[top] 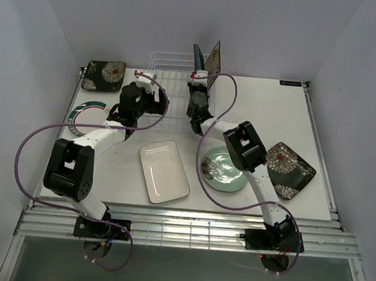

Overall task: Load the plates into the dish rack
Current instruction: Insert the plate into the dish rack.

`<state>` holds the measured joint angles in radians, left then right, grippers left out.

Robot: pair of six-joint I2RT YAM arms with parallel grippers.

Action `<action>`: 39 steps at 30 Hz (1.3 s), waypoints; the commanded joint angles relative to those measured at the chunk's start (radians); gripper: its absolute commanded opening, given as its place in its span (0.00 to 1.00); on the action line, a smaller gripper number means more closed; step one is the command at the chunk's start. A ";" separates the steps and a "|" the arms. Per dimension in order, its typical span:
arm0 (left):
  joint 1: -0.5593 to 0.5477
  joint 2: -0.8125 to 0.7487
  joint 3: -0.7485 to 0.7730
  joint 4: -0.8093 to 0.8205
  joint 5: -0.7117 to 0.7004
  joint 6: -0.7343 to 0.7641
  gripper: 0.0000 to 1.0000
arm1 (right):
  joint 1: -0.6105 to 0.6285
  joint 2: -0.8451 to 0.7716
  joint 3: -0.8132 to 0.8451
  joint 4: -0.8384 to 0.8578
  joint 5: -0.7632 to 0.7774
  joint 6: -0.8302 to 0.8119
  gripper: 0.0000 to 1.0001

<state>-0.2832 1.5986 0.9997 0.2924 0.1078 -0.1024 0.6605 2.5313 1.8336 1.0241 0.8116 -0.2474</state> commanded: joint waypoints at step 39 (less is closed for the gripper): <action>0.016 -0.058 0.023 0.014 0.033 -0.017 0.98 | 0.082 -0.002 -0.014 0.018 -0.020 -0.044 0.18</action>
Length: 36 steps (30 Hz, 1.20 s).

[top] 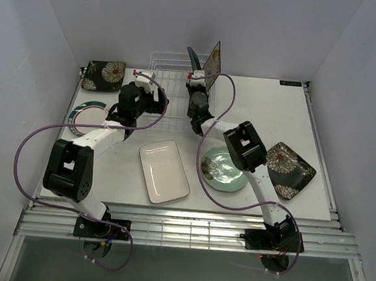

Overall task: Load the plates into the dish rack
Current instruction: Insert the plate into the dish rack.

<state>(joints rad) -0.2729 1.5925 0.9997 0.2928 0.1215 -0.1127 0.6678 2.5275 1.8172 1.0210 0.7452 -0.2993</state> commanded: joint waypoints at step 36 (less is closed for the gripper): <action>0.009 -0.016 0.048 -0.007 0.037 -0.013 0.98 | 0.099 -0.111 -0.144 -0.107 0.088 0.190 0.22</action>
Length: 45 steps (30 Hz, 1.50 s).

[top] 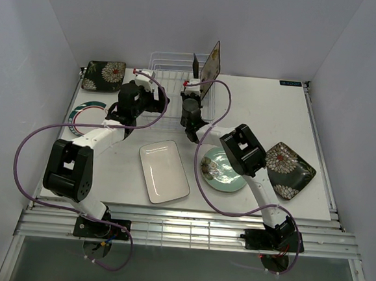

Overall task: Load the plates into the dish rack
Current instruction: Insert the plate into the dish rack.

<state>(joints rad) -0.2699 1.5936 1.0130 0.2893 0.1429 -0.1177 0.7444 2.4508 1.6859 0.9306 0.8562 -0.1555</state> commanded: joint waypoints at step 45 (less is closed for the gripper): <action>0.011 -0.015 0.036 -0.007 0.023 -0.008 0.98 | -0.129 -0.388 0.132 -0.904 -0.451 0.516 0.61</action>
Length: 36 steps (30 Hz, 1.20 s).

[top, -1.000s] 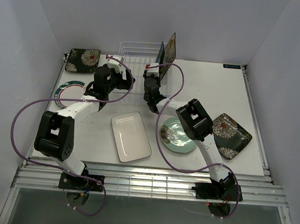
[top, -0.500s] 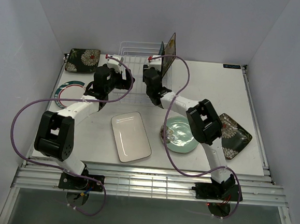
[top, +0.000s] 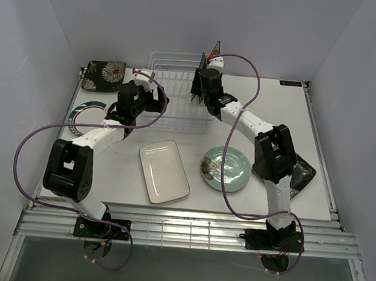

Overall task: Load the plates into the dish rack
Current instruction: Insert the plate into the dish rack.

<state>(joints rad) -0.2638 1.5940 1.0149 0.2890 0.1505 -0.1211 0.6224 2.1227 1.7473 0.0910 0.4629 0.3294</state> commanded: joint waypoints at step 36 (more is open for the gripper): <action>0.005 -0.016 0.036 -0.010 0.017 -0.003 0.98 | -0.058 0.194 0.463 -0.180 -0.024 0.007 0.71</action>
<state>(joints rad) -0.2638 1.5940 1.0149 0.2886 0.1577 -0.1211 0.5648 2.3127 2.2047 -0.1692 0.4046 0.3340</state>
